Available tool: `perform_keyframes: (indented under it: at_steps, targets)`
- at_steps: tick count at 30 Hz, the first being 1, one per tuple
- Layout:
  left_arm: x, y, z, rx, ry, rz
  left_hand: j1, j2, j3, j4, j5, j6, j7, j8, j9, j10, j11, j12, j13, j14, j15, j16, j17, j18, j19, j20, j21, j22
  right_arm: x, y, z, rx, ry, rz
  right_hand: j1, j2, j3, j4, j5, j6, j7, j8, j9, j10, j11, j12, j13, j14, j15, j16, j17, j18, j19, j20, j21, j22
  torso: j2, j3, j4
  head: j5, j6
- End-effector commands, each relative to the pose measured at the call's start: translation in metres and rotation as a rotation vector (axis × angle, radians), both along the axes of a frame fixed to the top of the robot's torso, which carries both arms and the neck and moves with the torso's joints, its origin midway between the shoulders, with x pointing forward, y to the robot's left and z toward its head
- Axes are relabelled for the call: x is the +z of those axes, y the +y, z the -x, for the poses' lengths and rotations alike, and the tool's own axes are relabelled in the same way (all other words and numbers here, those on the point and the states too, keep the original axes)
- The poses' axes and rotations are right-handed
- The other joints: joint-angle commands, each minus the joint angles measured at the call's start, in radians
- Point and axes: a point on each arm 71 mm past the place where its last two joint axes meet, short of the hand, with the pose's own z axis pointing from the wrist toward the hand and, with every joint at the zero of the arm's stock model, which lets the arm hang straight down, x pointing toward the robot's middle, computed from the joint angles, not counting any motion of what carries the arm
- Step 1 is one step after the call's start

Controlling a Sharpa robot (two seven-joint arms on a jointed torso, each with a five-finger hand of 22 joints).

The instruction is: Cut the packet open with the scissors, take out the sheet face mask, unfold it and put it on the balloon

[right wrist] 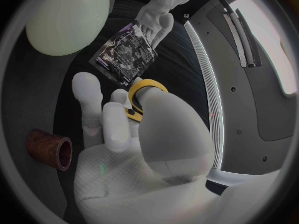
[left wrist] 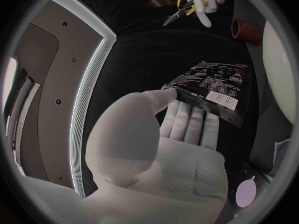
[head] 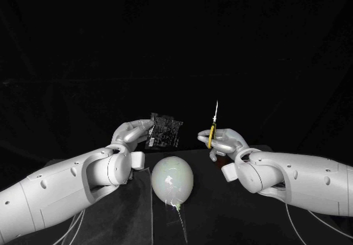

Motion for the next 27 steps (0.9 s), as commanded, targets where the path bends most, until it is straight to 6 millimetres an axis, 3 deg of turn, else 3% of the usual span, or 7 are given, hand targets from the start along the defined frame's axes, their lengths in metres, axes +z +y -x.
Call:
perform_keyframes:
  at_steps: [1, 3, 4, 10, 21, 23, 27]
  targets:
    - [0.005, -0.008, 0.004, -0.069, -0.019, 0.009, -0.002, 0.007, 0.0, -0.005, 0.003, -0.007, 0.001, 0.016, 0.113, 0.005, 0.001, -0.003, -0.001, 0.005, -0.002, -0.001, -0.001, 0.011, 0.006, -0.003, 0.007, 0.001, 0.001, 0.004, 0.0, 0.042, -0.005, -0.02, 0.0, -0.001, -0.011, 0.0, 0.002, -0.189, -0.026, -0.006, -0.043, 0.447, -0.143, 0.645, 0.128, 0.005, -0.009, -0.002, 0.0, 0.009, -0.001, -0.008, -0.004, 0.001, 0.0, -0.0006, 0.0003, -0.009, 0.002]
    - [0.006, -0.01, 0.005, -0.079, -0.021, 0.012, -0.003, 0.007, 0.001, -0.007, 0.003, -0.008, 0.001, 0.017, 0.115, 0.005, 0.001, -0.003, -0.001, 0.006, -0.002, -0.002, -0.001, 0.011, 0.006, -0.003, 0.008, 0.001, 0.001, 0.004, 0.0, 0.047, -0.003, -0.021, 0.0, 0.0, -0.013, 0.0, 0.002, -0.204, -0.026, -0.007, -0.055, 0.447, -0.143, 0.645, 0.128, 0.005, -0.009, -0.002, 0.0, 0.008, -0.001, -0.008, -0.003, 0.002, 0.0, -0.0008, 0.0005, -0.01, 0.003]
    - [0.006, -0.011, 0.006, -0.082, -0.021, 0.013, -0.003, 0.007, 0.001, -0.007, 0.003, -0.008, 0.001, 0.017, 0.115, 0.005, 0.001, -0.003, -0.001, 0.006, -0.002, -0.002, -0.001, 0.011, 0.006, -0.003, 0.008, 0.001, 0.001, 0.004, 0.0, 0.049, -0.001, -0.022, -0.001, 0.001, -0.019, 0.001, 0.002, -0.249, -0.026, -0.01, -0.088, 0.447, -0.143, 0.644, 0.127, 0.005, -0.009, -0.002, 0.0, 0.008, -0.001, -0.008, -0.004, 0.003, 0.0, -0.0009, 0.0005, -0.011, 0.003]
    - [0.009, -0.015, 0.011, -0.11, -0.024, 0.022, -0.003, 0.007, 0.002, -0.01, 0.003, -0.01, 0.001, 0.018, 0.117, 0.005, 0.002, -0.004, -0.001, 0.006, -0.001, -0.002, -0.002, 0.011, 0.006, -0.003, 0.008, 0.001, -0.001, 0.006, 0.0, 0.073, 0.013, -0.03, -0.001, 0.003, -0.043, 0.004, 0.002, -0.407, -0.023, -0.02, -0.204, 0.446, -0.142, 0.637, 0.123, 0.006, -0.009, -0.003, 0.0, 0.008, -0.002, -0.009, -0.009, 0.005, 0.0, -0.0003, 0.0008, -0.016, 0.003]
    - [0.019, -0.014, 0.016, -0.129, -0.038, 0.029, -0.003, 0.007, 0.002, -0.011, 0.003, -0.011, 0.002, 0.019, 0.119, 0.005, 0.002, -0.004, -0.001, 0.006, -0.001, -0.003, -0.002, 0.011, 0.006, -0.003, 0.008, 0.001, -0.002, 0.003, -0.002, 0.074, 0.027, -0.038, 0.002, 0.006, -0.048, 0.004, 0.002, -0.425, -0.02, -0.021, -0.219, 0.446, -0.141, 0.637, 0.124, 0.006, -0.008, -0.003, 0.0, 0.007, -0.001, -0.008, -0.008, 0.007, -0.001, -0.0002, -0.0006, -0.02, 0.006]
    - [0.02, -0.013, 0.016, -0.128, -0.038, 0.029, -0.003, 0.007, 0.002, -0.011, 0.003, -0.011, 0.002, 0.019, 0.119, 0.005, 0.002, -0.004, -0.001, 0.006, -0.001, -0.003, -0.002, 0.011, 0.006, -0.003, 0.009, 0.001, -0.003, 0.002, -0.002, 0.072, 0.029, -0.037, 0.002, 0.007, -0.049, 0.004, 0.002, -0.423, -0.019, -0.02, -0.217, 0.446, -0.14, 0.636, 0.124, 0.006, -0.008, -0.003, 0.0, 0.008, -0.001, -0.008, -0.009, 0.006, -0.001, 0.0, -0.0008, -0.012, 0.009]
    - [0.021, -0.012, 0.018, -0.129, -0.037, 0.029, -0.004, 0.007, 0.002, -0.011, 0.003, -0.011, 0.002, 0.02, 0.12, 0.005, 0.002, -0.004, -0.001, 0.006, -0.001, -0.003, -0.002, 0.011, 0.006, -0.003, 0.009, 0.001, -0.003, -0.001, -0.004, 0.064, 0.03, -0.034, 0.015, 0.02, -0.044, -0.001, 0.002, -0.425, -0.011, -0.018, -0.221, 0.446, -0.135, 0.636, 0.124, 0.006, -0.005, -0.003, 0.0, 0.007, -0.001, -0.007, -0.01, 0.007, -0.001, -0.0001, -0.0003, -0.016, 0.009]
